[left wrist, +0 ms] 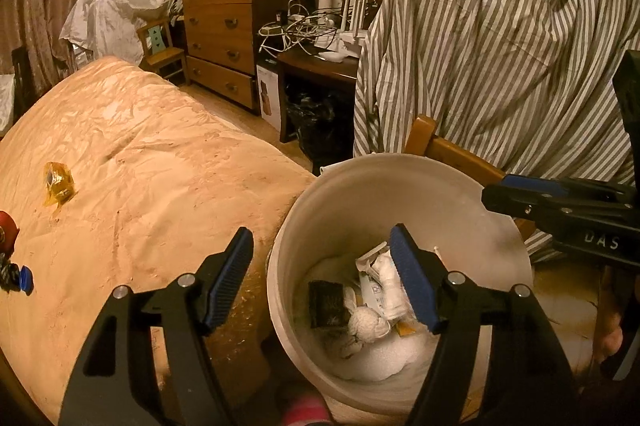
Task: Collect trash
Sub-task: 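Move both tools back over the plaid cloth and blue cap on the bed, then grasp the plaid cloth with the left tool while the right tool grasps the blue bottle cap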
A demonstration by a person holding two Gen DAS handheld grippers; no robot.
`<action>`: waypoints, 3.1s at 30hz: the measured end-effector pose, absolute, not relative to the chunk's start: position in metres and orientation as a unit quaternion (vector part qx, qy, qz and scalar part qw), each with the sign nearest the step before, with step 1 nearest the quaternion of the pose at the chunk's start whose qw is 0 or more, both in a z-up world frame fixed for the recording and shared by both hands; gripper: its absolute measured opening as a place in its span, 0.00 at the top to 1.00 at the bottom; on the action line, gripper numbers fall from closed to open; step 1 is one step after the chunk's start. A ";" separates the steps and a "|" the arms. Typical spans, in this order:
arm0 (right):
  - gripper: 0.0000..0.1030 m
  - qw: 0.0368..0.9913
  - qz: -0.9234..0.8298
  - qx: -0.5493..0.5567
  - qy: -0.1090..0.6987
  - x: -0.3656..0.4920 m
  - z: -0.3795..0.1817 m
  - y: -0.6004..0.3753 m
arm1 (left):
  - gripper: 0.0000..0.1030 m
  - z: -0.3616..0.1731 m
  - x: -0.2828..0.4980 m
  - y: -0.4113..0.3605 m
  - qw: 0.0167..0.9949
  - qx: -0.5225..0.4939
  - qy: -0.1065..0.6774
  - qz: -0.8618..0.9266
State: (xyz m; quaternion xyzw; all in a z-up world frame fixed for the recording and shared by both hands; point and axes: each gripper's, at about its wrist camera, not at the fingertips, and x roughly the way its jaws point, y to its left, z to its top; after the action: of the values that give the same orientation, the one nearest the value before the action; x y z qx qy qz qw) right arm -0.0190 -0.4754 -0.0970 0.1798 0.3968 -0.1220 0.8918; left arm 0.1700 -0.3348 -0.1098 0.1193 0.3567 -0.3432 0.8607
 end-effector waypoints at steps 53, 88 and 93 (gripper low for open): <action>0.27 0.884 0.175 0.057 0.429 0.196 -0.130 -0.128 | 0.16 -0.177 0.379 0.108 0.878 -0.182 0.443 0.016; 0.33 0.871 0.235 -0.054 0.428 0.325 -0.185 0.005 | 0.24 -0.168 0.337 0.156 0.883 -0.031 0.469 -0.010; 0.35 0.879 0.196 -0.105 0.423 0.344 -0.190 0.028 | 0.24 -0.172 0.336 0.156 0.888 -0.059 0.453 0.047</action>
State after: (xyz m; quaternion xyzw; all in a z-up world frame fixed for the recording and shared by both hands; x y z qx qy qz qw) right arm 0.3442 0.0283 -0.1899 -0.1046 0.4226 0.1964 0.8786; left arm 0.3356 0.1564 -0.1724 -0.0592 0.4532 0.0473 0.8882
